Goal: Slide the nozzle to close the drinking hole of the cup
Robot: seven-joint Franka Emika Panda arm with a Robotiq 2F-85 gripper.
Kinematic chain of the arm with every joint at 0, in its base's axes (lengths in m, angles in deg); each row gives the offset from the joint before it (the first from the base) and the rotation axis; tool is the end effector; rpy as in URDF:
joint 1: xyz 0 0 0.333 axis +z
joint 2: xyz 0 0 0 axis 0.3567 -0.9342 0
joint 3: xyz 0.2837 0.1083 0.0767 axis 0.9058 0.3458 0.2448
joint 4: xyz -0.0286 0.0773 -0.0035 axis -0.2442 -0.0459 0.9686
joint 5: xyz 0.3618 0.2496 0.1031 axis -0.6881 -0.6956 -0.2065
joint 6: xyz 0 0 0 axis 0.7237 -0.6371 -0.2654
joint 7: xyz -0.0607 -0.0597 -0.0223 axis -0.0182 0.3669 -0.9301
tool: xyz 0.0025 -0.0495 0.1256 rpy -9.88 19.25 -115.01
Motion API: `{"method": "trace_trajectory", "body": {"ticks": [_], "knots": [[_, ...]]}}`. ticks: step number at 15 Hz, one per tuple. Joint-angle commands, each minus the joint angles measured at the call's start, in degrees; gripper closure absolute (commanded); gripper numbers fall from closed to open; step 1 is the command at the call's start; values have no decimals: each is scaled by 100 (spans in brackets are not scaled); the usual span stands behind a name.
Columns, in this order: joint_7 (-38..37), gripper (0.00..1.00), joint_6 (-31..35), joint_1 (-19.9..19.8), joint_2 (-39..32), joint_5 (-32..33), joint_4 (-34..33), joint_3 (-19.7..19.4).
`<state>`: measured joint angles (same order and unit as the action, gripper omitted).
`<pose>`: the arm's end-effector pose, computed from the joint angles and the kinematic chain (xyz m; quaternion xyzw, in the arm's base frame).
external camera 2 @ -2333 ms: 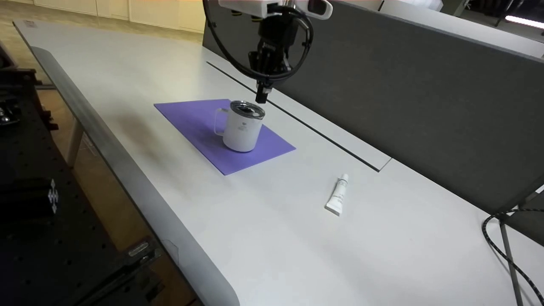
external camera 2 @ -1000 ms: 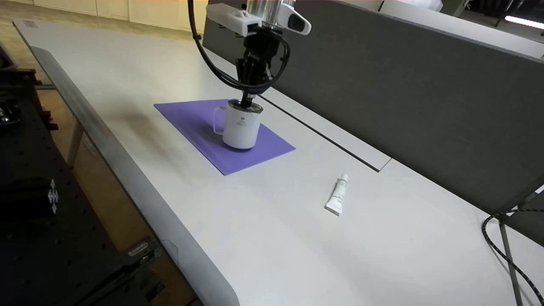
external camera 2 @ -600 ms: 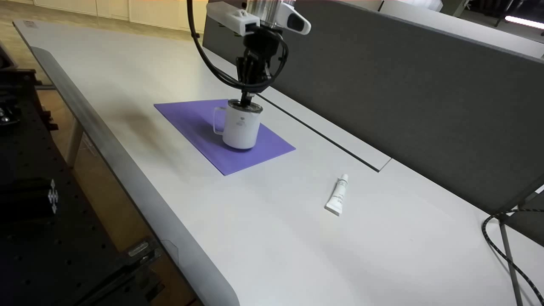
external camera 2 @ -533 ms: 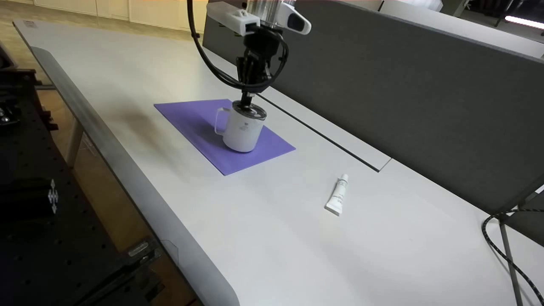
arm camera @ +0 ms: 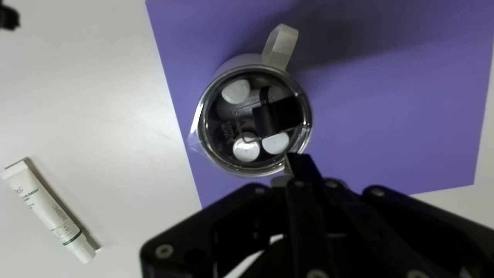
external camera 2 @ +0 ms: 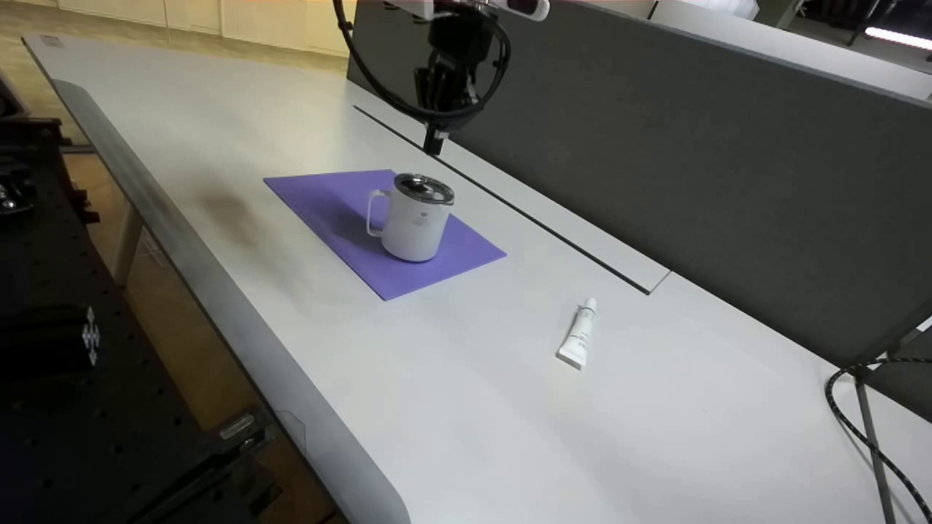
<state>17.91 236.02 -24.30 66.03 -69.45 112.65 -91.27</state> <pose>0.5389 -0.0697 0.1731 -0.9941 0.1056 -0.0233 0.0089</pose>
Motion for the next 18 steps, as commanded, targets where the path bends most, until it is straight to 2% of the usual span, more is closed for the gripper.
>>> {"method": "trace_trajectory", "body": {"ticks": [1, 5, 11, 18], "knots": [[-156, 68, -851, 23, 658, 168, 47, -30], [-80, 40, -1429, -20, 1184, 214, 69, -18], [25, 2, -1660, -104, 1603, 254, 58, -68], [-110, 0, -2127, -216, 1690, 809, -9, -61]]}}
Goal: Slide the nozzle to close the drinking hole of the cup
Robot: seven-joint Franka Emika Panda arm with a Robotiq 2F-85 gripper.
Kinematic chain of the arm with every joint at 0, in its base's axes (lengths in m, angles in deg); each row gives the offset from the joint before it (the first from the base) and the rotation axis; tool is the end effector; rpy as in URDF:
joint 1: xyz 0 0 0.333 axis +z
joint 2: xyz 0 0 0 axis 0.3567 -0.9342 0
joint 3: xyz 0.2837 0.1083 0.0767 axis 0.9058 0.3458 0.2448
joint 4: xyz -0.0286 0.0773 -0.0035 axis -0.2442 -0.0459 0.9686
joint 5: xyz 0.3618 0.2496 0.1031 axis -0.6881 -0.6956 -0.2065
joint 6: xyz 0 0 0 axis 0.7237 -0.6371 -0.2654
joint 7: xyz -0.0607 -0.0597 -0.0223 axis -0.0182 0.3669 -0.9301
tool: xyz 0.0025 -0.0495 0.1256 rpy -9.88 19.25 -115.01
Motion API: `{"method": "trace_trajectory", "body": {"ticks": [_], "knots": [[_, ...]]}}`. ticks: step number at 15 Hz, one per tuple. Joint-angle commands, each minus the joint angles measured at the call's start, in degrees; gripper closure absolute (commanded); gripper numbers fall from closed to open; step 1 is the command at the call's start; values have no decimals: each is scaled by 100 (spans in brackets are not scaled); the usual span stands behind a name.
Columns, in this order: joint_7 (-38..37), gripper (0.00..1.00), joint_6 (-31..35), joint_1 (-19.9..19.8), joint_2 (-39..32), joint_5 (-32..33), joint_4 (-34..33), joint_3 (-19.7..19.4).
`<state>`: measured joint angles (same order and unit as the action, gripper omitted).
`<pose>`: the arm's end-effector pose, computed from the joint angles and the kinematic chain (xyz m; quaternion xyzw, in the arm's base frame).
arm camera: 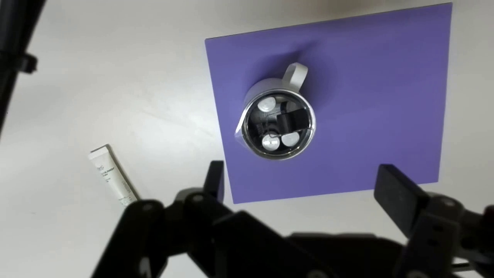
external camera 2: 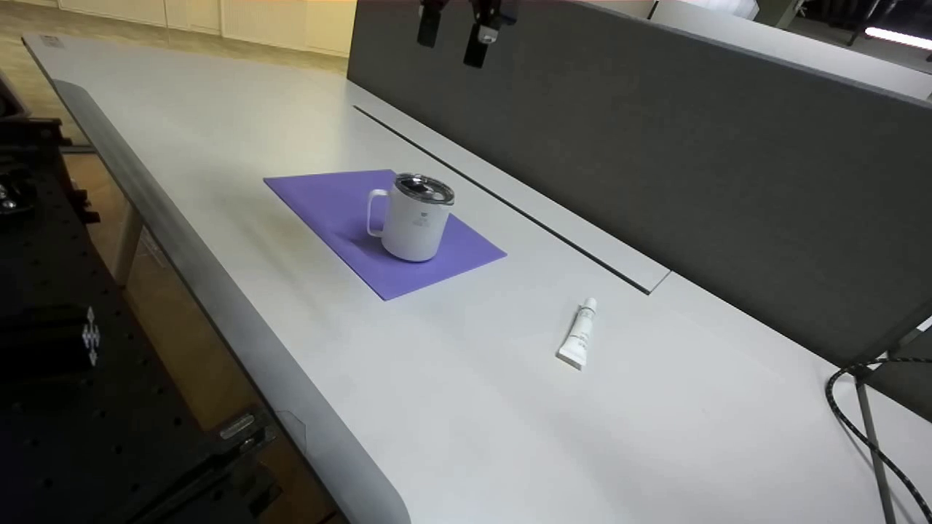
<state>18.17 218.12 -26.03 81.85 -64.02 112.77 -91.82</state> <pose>0.5212 -0.0881 0.2920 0.9961 -0.0872 0.0027 0.0101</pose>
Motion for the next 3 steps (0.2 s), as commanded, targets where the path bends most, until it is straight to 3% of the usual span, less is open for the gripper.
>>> {"method": "trace_trajectory", "body": {"ticks": [1, 3], "knots": [[-4, 0, -94, -3, 8, 79, -9, -9], [-1, 0, -116, -5, 4, 100, -5, -9]]}}
